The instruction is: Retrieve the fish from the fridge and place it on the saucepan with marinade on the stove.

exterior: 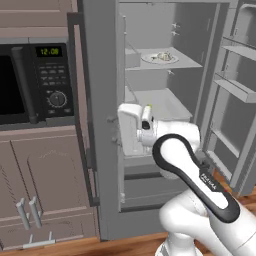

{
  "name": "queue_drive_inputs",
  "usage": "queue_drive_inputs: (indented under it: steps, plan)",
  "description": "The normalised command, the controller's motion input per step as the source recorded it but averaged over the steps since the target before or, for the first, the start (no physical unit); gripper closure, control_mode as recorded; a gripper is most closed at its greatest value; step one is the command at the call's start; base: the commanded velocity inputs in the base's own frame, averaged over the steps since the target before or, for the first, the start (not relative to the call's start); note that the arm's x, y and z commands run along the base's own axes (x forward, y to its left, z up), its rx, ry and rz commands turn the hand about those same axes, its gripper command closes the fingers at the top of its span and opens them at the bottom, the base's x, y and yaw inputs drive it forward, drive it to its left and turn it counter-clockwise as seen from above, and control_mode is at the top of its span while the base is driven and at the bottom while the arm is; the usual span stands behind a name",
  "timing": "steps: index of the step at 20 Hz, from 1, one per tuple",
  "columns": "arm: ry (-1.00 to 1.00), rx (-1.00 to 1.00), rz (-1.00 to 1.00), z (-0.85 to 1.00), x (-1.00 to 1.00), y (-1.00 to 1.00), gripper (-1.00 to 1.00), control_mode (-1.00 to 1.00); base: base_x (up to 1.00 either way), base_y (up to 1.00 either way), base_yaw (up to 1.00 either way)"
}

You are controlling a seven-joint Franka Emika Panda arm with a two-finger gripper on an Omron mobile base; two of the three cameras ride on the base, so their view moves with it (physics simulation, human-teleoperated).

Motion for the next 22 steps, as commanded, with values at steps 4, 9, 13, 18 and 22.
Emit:
queue_drive_inputs:
  steps: [4,9,13,18,22]
  plan:
    - [0.0,-0.01,0.22,-0.33,-0.59,0.98,-1.0,-1.0,0.0,0.0,0.0]
    - [-0.06,0.0,0.07,0.15,-0.61,0.04,-1.0,-1.0,0.0,0.0,0.0]
    - [-0.1,0.0,0.0,0.29,-0.73,-0.81,-1.0,-1.0,0.0,0.0,0.0]
    - [-0.01,0.01,-0.03,0.36,-0.57,-1.0,-1.0,-1.0,0.0,0.0,0.0]
    - [0.05,0.02,-0.04,0.7,-0.36,-0.98,-1.0,-1.0,0.0,0.0,0.0]
